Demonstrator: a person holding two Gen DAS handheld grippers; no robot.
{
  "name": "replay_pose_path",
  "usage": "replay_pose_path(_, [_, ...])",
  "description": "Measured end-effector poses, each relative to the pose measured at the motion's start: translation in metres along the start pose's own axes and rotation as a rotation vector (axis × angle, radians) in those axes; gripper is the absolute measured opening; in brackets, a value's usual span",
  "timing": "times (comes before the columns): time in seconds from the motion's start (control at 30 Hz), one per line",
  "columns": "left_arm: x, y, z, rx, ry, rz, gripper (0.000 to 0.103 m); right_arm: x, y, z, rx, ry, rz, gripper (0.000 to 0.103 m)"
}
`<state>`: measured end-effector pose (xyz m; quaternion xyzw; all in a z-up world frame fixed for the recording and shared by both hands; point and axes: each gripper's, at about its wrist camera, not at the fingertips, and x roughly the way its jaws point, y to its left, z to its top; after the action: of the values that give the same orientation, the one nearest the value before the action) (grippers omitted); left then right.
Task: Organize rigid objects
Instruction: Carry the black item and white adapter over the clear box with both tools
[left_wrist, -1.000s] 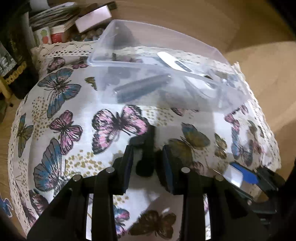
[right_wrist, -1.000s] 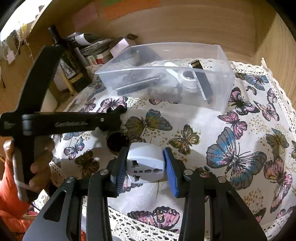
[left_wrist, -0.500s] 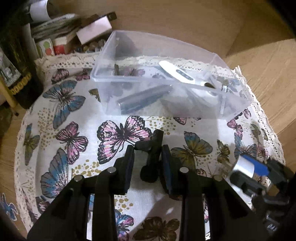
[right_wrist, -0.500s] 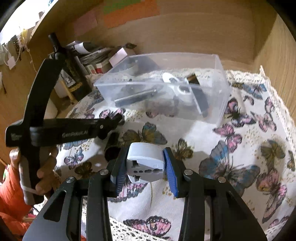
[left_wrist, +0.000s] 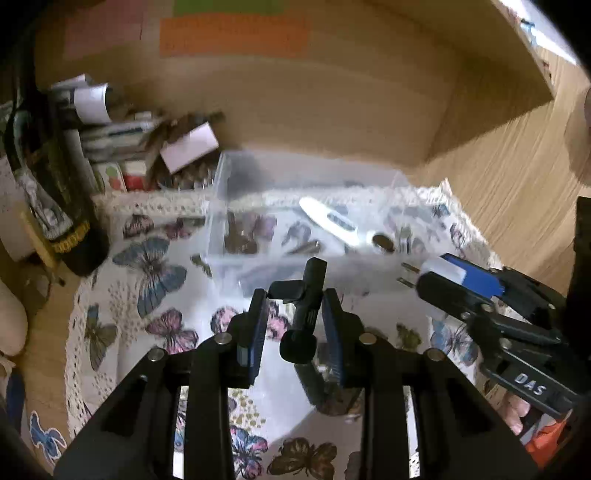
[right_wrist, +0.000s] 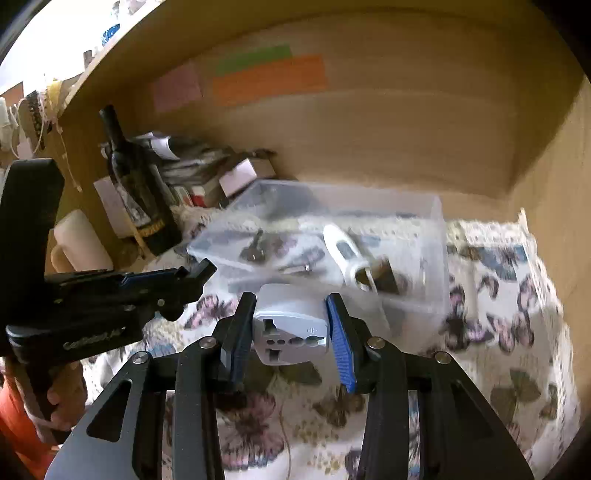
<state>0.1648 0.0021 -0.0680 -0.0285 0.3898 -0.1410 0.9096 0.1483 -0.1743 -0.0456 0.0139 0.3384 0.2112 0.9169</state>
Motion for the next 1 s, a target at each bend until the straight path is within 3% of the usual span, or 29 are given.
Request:
replay_pose_path(0.33, [0.008,0.014,0.029,-0.022,-0.034,-0.017,0.030,0.031,0.001,0.028,-0.026,0.019,0.007,0.036])
replay_pose_path(0.8, [0.068,0.031,0.040,-0.002,0.075,-0.008,0.030,0.078,-0.011,0.037,-0.038,0.108,-0.051,0.036])
replay_pose_path(1.0, [0.074,0.031,0.041,0.005,0.086,0.008,0.030,0.092,-0.017,0.030,-0.040,0.154,-0.064,0.036])
